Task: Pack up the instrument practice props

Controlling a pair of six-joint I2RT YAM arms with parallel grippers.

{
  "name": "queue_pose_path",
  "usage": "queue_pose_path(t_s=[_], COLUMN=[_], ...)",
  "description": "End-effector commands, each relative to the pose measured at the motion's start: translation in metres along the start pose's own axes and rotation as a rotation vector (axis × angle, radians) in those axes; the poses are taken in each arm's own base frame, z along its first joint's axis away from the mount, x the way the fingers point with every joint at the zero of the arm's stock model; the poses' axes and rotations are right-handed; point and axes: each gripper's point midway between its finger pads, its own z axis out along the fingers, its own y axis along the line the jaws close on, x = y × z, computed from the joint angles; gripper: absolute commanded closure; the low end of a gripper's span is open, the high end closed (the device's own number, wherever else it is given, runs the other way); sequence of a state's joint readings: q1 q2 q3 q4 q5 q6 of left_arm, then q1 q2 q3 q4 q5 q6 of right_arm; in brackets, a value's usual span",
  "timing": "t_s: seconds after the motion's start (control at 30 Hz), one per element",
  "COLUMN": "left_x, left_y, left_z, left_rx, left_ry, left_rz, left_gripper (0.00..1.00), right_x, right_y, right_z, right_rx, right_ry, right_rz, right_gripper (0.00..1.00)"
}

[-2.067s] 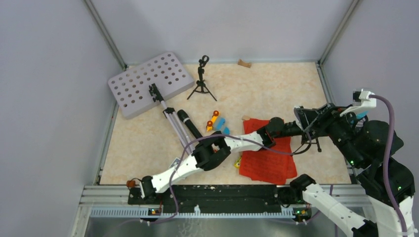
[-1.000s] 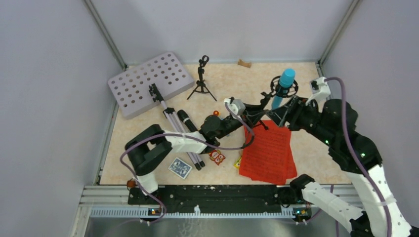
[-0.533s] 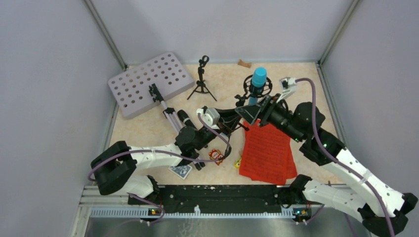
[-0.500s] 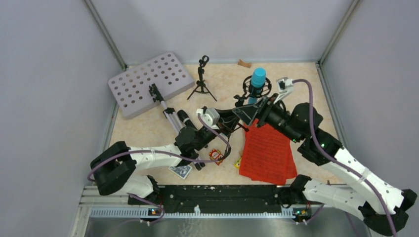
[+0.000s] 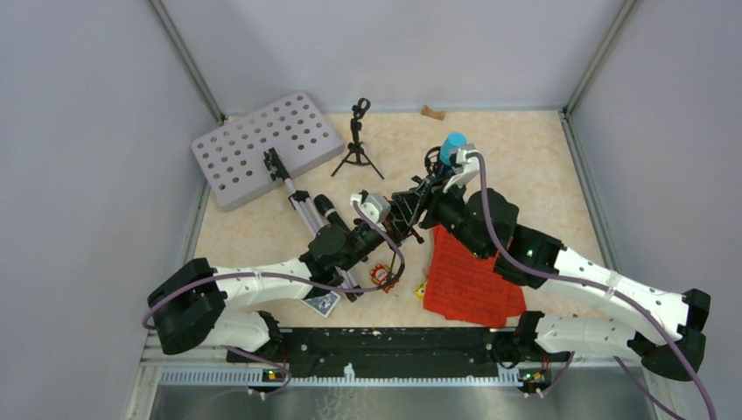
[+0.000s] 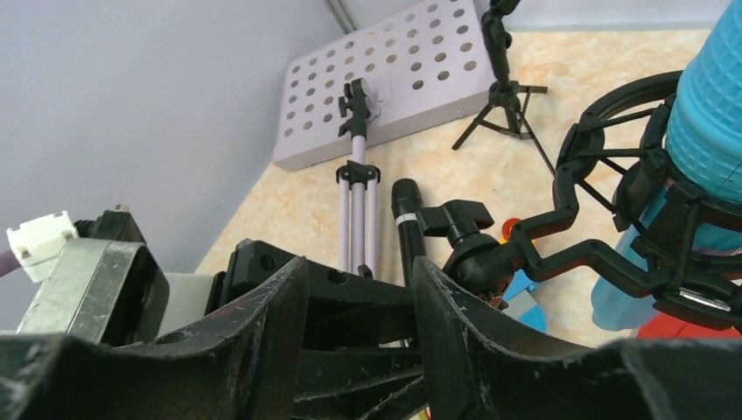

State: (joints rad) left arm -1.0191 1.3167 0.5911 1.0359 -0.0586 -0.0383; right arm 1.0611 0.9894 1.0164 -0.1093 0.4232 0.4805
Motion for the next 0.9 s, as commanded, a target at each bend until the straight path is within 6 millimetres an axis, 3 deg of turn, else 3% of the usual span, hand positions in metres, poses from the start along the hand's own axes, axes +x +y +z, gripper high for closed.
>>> queue_pose_path(t_s=[0.0,0.1,0.27,0.43,0.67,0.77,0.87], left_x=[-0.075,-0.075,-0.074,-0.072,-0.073,-0.074,-0.072], left_y=[0.007,0.013,0.013,0.008,0.003,-0.002,-0.008], left_z=[-0.005,-0.007,-0.007,-0.004,-0.006,-0.008,-0.013], left_rx=[-0.054,-0.083,-0.087,-0.057,-0.031,-0.002,0.027], left_ry=[-0.22,-0.217,-0.216,-0.211,-0.207,-0.206,-0.199], left_rz=[-0.017,-0.017,-0.021,-0.031,-0.04,-0.045,-0.052], left_gripper=[1.0,1.0,1.0,1.0,1.0,1.0,1.0], right_x=[-0.035,-0.04,-0.033,-0.028,-0.031,-0.031,-0.03], right_y=[0.005,0.016,0.005,-0.009,-0.009,-0.011,-0.016], right_z=[-0.015,-0.03,-0.039,-0.025,0.0,0.008,0.014], right_rx=[-0.023,-0.1,-0.045,0.058,0.134,0.146,0.184], right_ry=[-0.089,-0.09,-0.036,-0.036,-0.038,-0.07,-0.075], right_rz=[0.03,0.087,0.14,0.117,0.07,0.053,0.033], right_gripper=[0.52,0.51,0.49,0.42,0.4,0.46,0.62])
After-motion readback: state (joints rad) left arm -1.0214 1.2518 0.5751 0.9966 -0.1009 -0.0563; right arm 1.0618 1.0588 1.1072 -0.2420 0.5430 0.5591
